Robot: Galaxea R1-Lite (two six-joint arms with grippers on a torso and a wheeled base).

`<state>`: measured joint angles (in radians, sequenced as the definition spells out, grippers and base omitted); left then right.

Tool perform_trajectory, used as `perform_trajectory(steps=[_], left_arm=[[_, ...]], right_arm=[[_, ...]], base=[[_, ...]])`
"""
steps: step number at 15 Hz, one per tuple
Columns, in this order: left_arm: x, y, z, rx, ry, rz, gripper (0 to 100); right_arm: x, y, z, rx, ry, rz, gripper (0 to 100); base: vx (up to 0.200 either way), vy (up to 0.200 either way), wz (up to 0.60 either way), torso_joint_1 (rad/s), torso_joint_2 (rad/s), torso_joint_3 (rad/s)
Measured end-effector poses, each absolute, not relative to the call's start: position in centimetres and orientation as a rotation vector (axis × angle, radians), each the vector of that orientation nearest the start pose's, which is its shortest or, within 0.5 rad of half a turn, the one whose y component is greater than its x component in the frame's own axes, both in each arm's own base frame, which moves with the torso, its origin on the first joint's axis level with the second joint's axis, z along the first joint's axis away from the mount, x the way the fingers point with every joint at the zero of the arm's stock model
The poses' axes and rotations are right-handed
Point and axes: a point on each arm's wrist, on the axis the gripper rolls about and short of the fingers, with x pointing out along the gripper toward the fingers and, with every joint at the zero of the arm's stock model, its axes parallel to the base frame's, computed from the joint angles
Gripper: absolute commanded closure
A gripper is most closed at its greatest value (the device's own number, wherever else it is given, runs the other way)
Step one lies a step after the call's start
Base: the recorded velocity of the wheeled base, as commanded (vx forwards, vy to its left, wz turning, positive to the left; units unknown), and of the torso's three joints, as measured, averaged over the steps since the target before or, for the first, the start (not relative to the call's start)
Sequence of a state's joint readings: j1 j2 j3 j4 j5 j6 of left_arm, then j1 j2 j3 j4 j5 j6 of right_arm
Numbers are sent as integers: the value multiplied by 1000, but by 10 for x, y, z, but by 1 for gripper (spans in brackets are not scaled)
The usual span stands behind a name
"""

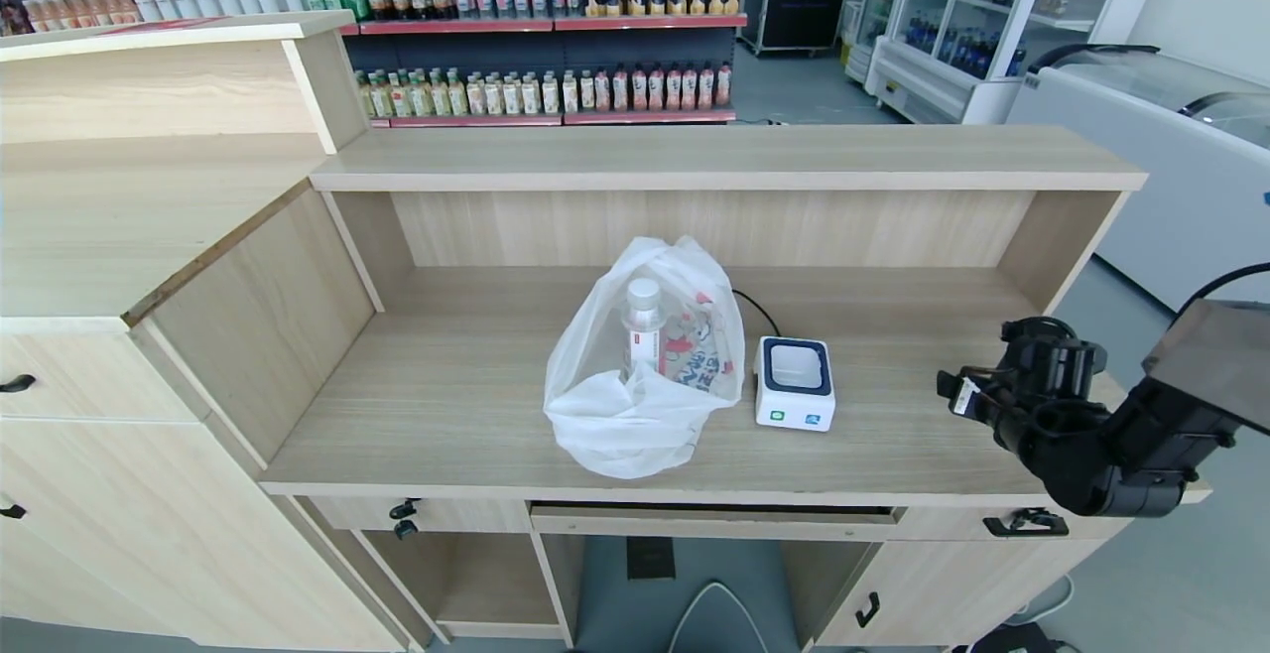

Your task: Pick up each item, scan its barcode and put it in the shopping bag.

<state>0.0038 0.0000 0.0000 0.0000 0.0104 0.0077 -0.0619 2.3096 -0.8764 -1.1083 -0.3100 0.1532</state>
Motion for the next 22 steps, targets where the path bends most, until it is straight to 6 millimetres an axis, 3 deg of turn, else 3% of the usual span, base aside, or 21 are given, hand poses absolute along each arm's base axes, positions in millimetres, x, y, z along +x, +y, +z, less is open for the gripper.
perform_trajectory(steps=[5, 9, 11, 16, 22], left_arm=[[-23, 0, 75, 8, 0, 15, 100], [-23, 0, 75, 8, 0, 15, 100], [-23, 0, 75, 8, 0, 14, 100], [-23, 0, 75, 8, 0, 15, 100], [-23, 0, 75, 8, 0, 15, 100]], right_arm=[[353, -28, 45, -34, 367, -377, 0], [334, -71, 70, -339, 373, -266, 0], [332, -92, 73, -403, 381, -185, 0], [329, -128, 72, -362, 425, -163, 0], [343, -150, 75, -363, 438, -38, 0]], base=[[0, 0, 0, 0, 0, 0], [0, 0, 0, 0, 0, 0], [0, 0, 0, 0, 0, 0], [0, 0, 0, 0, 0, 0], [0, 0, 0, 0, 0, 0]])
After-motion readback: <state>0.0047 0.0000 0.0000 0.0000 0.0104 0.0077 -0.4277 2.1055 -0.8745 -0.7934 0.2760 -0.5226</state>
